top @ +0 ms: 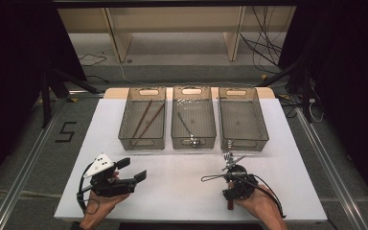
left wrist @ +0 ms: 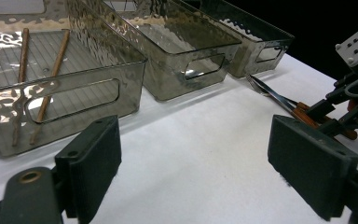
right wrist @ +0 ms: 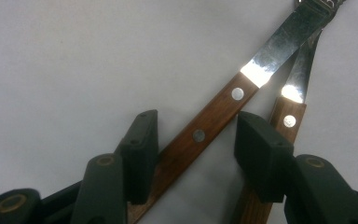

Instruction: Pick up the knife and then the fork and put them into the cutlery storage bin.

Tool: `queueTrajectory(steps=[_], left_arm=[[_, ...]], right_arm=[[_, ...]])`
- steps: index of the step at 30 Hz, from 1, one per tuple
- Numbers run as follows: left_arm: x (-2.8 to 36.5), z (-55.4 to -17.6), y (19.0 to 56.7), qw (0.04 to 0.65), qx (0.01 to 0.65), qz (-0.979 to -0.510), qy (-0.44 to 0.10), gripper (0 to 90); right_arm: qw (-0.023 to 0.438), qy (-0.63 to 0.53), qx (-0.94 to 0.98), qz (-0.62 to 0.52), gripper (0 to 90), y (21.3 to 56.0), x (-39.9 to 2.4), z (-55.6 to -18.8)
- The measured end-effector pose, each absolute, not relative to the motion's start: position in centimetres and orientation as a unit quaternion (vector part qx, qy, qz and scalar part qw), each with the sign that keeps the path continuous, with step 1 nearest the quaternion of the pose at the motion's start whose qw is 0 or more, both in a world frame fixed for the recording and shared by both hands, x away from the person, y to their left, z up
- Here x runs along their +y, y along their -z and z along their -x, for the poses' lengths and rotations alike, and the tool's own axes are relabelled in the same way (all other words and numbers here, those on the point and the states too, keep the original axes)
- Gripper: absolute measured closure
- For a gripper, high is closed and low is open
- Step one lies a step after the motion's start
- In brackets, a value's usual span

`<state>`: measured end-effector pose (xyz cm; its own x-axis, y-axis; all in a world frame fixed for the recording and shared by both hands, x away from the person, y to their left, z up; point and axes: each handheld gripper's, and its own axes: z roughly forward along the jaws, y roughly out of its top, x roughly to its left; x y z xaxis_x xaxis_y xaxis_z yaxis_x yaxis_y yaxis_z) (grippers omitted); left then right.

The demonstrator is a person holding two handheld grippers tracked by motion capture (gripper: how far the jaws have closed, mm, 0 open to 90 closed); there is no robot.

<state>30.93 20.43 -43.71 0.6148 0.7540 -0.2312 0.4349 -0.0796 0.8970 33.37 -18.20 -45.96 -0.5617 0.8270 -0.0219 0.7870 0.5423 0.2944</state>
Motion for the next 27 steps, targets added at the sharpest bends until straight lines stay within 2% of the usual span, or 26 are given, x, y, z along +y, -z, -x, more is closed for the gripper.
queueTrajectory(steps=[10,18,27], left_arm=[[20.5,-30.9,43.7,0.538,0.412,-0.720,-0.148,17.0],[20.4,-30.9,43.7,0.537,0.413,-0.720,-0.148,17.0],[20.5,-30.9,43.7,0.537,0.413,-0.720,-0.148,17.0]], right_arm=[[0.071,-0.121,0.877,-0.459,55.5,45.8,-18.4,-33.4],[0.072,-0.124,0.877,-0.458,75.0,45.7,-19.2,-33.3],[0.070,-0.132,0.878,-0.454,76.4,45.7,-19.5,-33.4]])
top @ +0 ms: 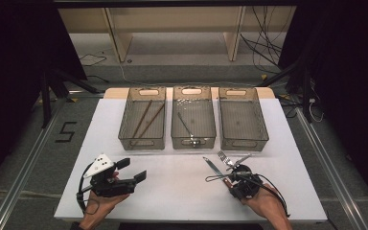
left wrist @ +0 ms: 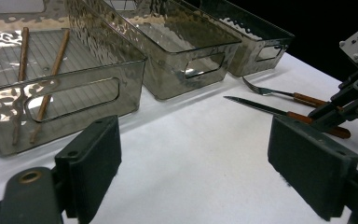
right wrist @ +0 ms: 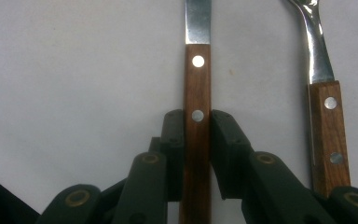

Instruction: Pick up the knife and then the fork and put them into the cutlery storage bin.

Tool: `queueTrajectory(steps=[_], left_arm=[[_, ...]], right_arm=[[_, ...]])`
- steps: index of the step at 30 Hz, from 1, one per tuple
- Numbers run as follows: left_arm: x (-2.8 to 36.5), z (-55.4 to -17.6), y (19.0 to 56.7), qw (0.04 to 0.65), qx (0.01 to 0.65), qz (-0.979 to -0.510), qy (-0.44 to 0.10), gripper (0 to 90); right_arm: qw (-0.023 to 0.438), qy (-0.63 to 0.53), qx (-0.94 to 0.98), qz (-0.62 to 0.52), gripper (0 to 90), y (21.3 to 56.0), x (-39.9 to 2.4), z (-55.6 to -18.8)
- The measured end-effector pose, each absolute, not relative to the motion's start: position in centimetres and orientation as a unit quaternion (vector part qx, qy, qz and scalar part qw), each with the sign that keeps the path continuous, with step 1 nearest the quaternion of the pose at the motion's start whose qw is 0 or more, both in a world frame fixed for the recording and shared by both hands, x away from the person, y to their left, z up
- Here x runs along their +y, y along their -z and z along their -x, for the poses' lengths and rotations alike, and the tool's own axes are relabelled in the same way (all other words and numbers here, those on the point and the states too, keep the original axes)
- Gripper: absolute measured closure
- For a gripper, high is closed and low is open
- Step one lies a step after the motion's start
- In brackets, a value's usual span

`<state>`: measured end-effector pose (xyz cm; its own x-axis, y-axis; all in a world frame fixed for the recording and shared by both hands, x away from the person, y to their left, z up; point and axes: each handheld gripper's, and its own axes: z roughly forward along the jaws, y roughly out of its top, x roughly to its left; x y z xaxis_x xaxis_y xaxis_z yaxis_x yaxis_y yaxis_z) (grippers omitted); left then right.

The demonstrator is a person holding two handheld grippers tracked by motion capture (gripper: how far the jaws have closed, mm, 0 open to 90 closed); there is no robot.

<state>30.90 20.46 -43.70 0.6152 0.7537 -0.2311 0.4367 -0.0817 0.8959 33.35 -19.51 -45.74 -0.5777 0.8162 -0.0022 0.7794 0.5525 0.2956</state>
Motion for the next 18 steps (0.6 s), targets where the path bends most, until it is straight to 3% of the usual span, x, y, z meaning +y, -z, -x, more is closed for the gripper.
queueTrajectory(steps=[18], left_arm=[[20.5,-30.9,43.7,0.538,0.415,-0.719,-0.147,17.0]], right_arm=[[0.059,-0.170,0.882,-0.435,76.8,44.3,-20.4,-33.3]])
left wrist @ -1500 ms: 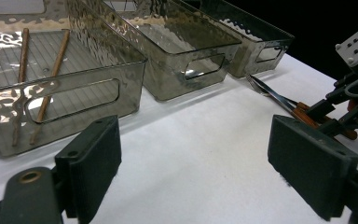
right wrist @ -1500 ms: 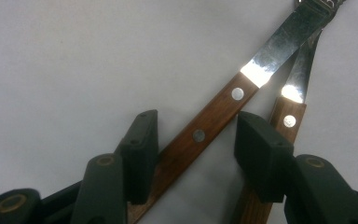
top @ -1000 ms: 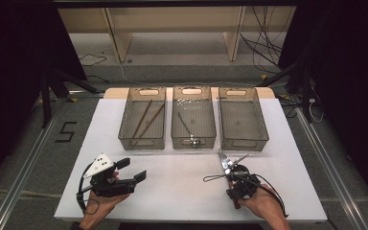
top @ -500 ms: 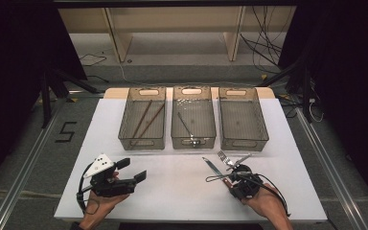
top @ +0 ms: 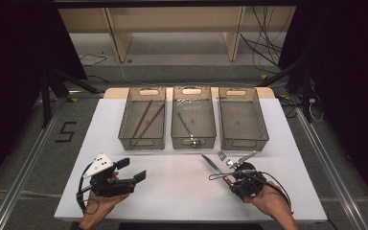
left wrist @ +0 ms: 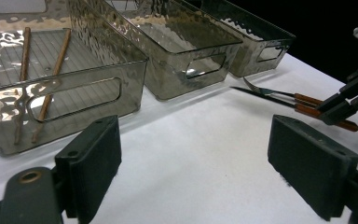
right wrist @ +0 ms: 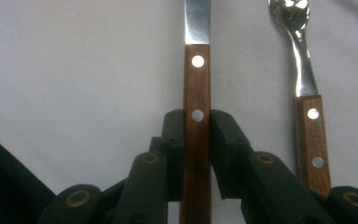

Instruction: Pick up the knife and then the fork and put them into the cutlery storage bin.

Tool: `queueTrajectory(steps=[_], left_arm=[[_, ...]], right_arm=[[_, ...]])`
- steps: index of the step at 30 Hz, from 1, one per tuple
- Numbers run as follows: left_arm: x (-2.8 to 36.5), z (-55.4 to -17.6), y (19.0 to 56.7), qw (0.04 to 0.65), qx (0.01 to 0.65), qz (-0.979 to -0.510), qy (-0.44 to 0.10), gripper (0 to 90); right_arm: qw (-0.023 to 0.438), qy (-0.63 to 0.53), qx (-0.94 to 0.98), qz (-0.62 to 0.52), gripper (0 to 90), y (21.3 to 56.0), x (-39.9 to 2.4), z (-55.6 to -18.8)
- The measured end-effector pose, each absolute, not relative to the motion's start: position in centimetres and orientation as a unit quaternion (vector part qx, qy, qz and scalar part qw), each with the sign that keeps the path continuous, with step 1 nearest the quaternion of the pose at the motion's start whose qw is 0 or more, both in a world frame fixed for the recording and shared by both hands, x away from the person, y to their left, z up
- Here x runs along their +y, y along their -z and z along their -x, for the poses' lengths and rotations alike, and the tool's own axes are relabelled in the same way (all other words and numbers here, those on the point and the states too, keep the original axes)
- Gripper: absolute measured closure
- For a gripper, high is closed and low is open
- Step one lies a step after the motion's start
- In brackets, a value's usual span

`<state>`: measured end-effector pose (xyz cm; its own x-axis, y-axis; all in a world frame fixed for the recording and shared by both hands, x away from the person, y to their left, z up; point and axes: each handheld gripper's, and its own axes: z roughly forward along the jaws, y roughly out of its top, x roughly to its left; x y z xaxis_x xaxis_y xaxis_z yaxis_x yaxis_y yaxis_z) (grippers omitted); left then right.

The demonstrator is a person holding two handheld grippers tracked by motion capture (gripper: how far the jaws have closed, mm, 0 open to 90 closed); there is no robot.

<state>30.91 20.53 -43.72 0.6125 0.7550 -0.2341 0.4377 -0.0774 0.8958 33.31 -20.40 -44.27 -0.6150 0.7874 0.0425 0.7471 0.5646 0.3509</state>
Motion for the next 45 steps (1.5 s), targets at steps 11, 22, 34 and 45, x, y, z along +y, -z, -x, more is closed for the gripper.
queueTrajectory(steps=[11,22,34,45], left_arm=[[20.8,-30.9,43.7,0.541,0.415,-0.715,-0.151,17.0],[21.2,-30.9,43.6,0.547,0.420,-0.708,-0.155,17.0],[21.5,-31.1,43.7,0.551,0.422,-0.703,-0.157,17.0],[21.7,-31.1,43.7,0.554,0.423,-0.700,-0.156,16.9]], right_arm=[[0.067,-0.216,0.875,-0.428,76.7,41.9,-21.4,-33.6],[0.086,-0.242,0.861,-0.438,76.7,40.0,-22.5,-35.5],[0.099,-0.270,0.839,-0.461,76.7,38.9,-23.3,-38.5],[0.099,-0.279,0.827,-0.478,76.8,38.8,-23.3,-40.9]])
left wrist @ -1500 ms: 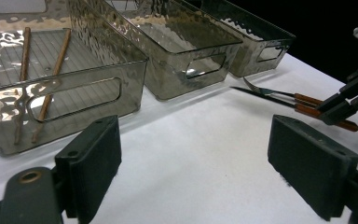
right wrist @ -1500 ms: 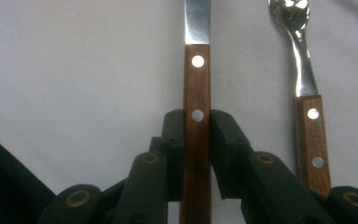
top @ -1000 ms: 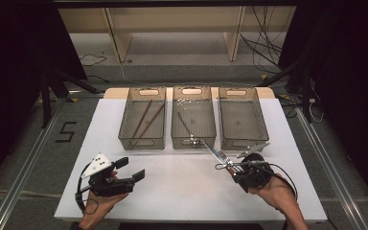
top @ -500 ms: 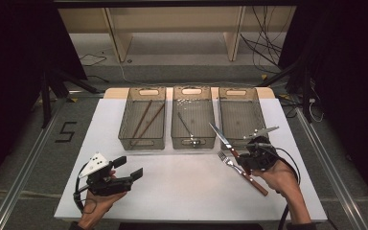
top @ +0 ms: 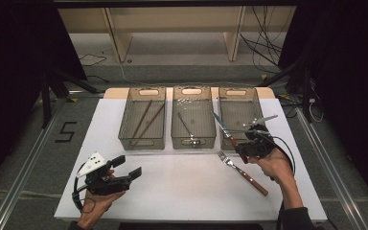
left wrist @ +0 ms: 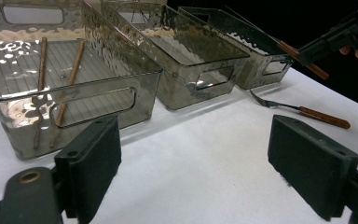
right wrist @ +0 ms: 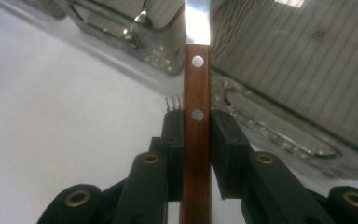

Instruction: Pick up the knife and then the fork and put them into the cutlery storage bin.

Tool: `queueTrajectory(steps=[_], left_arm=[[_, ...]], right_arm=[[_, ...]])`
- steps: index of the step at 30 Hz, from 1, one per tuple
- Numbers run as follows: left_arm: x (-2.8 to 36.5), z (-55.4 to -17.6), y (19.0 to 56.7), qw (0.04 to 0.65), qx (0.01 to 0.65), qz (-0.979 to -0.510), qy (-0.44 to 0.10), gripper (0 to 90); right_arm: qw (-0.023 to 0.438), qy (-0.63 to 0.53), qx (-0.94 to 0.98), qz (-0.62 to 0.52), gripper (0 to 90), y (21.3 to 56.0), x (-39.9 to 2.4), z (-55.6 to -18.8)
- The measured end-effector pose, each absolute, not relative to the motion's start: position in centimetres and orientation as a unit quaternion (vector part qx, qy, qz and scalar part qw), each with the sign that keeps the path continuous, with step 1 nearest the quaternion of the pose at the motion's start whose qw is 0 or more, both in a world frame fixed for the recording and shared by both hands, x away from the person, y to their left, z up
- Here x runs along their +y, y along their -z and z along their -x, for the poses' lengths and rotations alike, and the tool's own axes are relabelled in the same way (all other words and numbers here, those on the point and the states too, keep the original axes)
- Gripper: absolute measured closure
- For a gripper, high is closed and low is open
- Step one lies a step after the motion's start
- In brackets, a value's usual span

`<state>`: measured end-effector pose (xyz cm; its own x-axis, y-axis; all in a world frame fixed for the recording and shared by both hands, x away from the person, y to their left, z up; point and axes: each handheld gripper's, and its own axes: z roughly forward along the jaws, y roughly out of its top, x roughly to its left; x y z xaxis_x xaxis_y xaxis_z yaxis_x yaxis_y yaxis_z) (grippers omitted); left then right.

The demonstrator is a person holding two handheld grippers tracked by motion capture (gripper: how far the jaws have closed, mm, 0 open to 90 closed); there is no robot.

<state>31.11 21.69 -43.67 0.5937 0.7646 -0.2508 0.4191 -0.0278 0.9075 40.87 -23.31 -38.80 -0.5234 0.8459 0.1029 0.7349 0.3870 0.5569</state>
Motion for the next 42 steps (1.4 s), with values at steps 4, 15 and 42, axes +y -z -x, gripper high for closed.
queueTrajectory(steps=[4,15,42], left_arm=[[21.7,-31.1,43.7,0.555,0.422,-0.700,-0.156,16.9],[21.7,-31.2,43.7,0.555,0.421,-0.700,-0.155,16.9],[21.5,-31.2,43.7,0.555,0.420,-0.702,-0.154,16.9]], right_arm=[[0.105,-0.286,0.820,-0.485,76.7,38.2,-23.4,-41.8],[0.116,-0.282,0.808,-0.504,76.7,37.5,-23.6,-44.4],[0.124,-0.256,0.780,-0.558,76.6,37.4,-24.6,-49.3]])
